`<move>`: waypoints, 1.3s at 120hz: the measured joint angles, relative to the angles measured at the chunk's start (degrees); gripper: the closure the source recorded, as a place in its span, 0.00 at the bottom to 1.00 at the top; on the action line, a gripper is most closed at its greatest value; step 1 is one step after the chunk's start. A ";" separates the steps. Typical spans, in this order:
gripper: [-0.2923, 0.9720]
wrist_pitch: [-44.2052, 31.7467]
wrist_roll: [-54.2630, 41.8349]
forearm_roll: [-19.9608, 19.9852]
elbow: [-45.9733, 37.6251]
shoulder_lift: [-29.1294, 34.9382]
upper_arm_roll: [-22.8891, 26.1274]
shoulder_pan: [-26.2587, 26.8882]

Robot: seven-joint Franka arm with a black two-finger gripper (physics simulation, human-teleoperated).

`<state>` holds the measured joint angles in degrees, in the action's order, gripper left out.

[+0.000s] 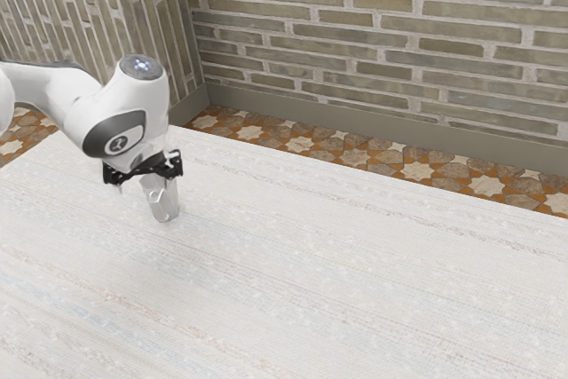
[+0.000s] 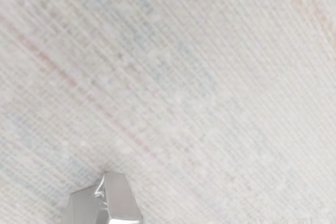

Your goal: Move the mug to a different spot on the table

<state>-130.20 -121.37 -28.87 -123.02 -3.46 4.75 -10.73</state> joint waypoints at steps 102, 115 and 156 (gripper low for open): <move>0.23 -12.60 -18.40 6.83 1.08 -10.69 -0.07 -6.59; 0.23 -13.68 -19.35 7.11 2.67 -12.85 -0.08 -7.06; 0.53 -15.27 -21.05 7.36 4.33 -15.16 -0.02 -7.34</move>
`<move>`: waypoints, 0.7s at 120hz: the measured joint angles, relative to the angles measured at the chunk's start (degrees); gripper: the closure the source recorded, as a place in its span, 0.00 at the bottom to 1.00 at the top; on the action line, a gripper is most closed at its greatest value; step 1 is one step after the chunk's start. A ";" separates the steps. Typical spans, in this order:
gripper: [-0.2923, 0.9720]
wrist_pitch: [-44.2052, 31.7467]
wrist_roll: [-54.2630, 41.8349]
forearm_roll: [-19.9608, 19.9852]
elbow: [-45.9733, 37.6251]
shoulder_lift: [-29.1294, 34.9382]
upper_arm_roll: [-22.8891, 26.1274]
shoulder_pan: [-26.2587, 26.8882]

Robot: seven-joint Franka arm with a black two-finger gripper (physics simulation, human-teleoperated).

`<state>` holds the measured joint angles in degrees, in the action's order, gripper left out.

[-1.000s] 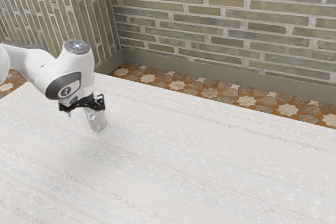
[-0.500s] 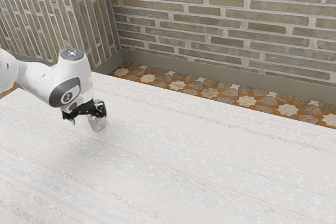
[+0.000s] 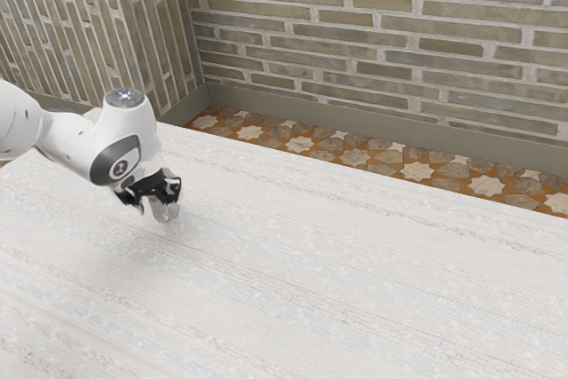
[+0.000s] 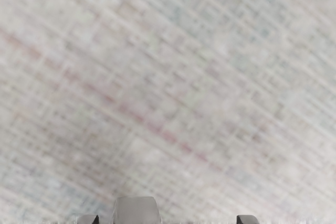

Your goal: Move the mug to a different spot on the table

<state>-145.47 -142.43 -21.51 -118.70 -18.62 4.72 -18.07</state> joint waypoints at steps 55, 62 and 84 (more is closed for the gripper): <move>0.76 -2.45 -0.60 0.34 2.54 3.33 0.17 0.96; 0.77 -2.68 -0.47 0.37 2.40 4.22 0.22 2.01; 0.80 -4.48 0.16 1.04 -0.64 6.71 0.42 4.91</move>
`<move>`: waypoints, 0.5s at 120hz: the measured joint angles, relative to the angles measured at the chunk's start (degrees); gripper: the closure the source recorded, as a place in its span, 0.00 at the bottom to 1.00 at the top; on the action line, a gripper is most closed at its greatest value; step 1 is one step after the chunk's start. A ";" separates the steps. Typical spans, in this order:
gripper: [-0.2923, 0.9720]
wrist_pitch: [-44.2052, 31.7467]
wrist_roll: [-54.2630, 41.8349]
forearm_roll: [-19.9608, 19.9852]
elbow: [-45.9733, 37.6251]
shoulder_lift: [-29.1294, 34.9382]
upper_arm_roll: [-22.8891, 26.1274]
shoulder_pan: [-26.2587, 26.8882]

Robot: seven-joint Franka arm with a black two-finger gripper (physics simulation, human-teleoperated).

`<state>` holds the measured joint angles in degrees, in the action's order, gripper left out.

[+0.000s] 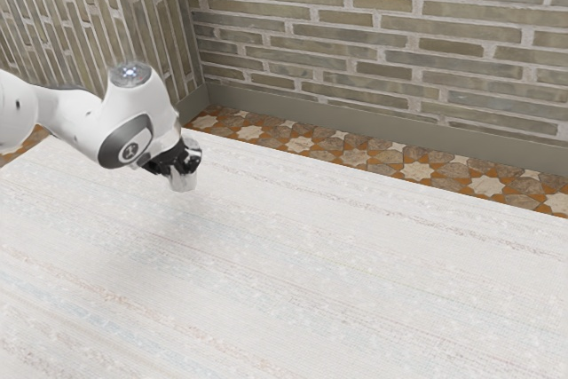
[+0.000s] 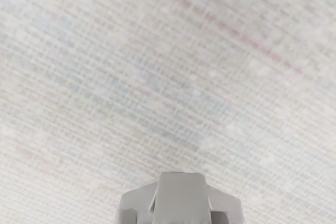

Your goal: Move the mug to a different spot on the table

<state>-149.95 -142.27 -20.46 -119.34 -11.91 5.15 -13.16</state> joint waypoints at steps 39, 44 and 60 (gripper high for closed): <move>0.80 -7.19 5.64 -0.44 -12.14 7.48 0.25 7.17; 0.80 -7.99 6.49 -0.57 -12.86 7.85 0.29 8.28; 0.81 -9.78 9.28 -0.91 -15.17 8.37 1.18 9.76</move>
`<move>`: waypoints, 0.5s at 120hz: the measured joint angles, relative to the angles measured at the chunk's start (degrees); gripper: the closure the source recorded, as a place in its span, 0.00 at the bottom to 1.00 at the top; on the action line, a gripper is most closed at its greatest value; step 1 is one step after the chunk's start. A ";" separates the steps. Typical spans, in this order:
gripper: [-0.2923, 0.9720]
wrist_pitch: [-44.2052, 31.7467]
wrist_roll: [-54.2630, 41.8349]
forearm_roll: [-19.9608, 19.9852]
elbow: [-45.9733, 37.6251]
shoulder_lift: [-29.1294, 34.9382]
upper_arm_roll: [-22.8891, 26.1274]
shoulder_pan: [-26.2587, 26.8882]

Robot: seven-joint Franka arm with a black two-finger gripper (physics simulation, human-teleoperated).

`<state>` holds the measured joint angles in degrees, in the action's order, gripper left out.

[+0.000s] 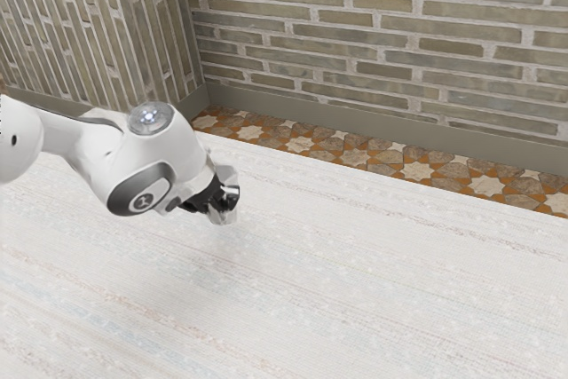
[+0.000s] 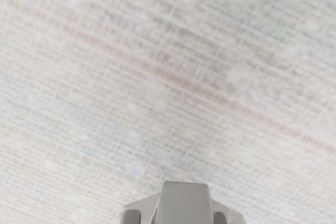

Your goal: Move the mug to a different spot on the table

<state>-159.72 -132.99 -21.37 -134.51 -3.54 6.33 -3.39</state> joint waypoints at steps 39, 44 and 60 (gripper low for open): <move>0.78 -2.35 7.37 -6.53 0.10 -4.00 0.76 0.97; 0.78 -2.50 8.32 -7.16 0.25 -5.04 0.75 0.97; 0.77 -2.79 10.99 -8.21 0.88 -7.34 0.72 0.97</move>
<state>-162.52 -122.00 -29.58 -133.63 -10.88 7.05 -2.42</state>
